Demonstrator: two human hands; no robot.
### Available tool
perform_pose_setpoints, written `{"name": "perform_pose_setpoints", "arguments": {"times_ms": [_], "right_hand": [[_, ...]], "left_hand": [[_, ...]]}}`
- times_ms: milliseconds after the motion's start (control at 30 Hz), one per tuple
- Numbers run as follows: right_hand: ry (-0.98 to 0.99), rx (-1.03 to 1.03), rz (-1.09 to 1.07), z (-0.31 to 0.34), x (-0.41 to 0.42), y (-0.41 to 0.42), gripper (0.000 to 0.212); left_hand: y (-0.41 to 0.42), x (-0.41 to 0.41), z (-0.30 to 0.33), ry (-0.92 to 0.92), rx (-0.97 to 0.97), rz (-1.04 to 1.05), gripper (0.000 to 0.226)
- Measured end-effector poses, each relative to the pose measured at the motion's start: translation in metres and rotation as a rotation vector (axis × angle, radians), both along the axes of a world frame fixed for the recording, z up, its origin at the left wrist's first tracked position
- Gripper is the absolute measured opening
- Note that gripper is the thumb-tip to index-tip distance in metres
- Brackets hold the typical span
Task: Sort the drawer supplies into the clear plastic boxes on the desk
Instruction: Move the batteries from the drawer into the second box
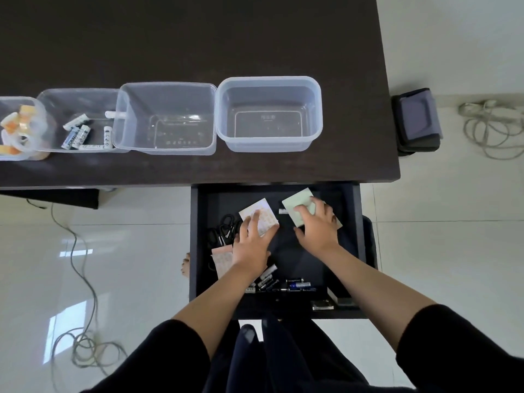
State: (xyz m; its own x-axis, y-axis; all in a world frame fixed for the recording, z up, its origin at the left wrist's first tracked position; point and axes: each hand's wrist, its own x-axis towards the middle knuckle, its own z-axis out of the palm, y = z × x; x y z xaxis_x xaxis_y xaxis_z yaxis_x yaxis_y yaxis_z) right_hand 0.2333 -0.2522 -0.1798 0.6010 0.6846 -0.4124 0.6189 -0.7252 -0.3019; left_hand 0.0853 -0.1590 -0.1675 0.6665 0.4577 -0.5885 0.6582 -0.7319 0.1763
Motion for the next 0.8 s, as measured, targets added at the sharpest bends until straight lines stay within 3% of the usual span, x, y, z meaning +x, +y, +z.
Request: {"name": "perform_pose_setpoints", "arguments": {"times_ms": [233, 400, 533, 667, 800], "right_hand": [[0.075, 0.23, -0.204, -0.001, 0.0, -0.029, 0.039], [0.11, 0.235, -0.302, -0.001, -0.012, -0.045, 0.038], [0.052, 0.141, -0.213, -0.004, -0.021, -0.057, 0.041], [-0.079, 0.066, -0.115, -0.004, -0.029, -0.06, 0.044], [-0.081, 0.25, 0.207, -0.008, -0.037, -0.06, 0.036]], "left_hand": [[0.004, 0.001, -0.015, -0.056, 0.113, 0.114, 0.078], [0.011, -0.007, -0.021, -0.069, 0.128, 0.129, 0.083], [0.013, -0.009, -0.019, -0.081, 0.126, 0.142, 0.082], [0.009, -0.014, -0.01, -0.157, 0.078, 0.163, 0.061], [-0.003, -0.027, -0.008, -0.342, -0.116, 0.114, 0.039]]}}
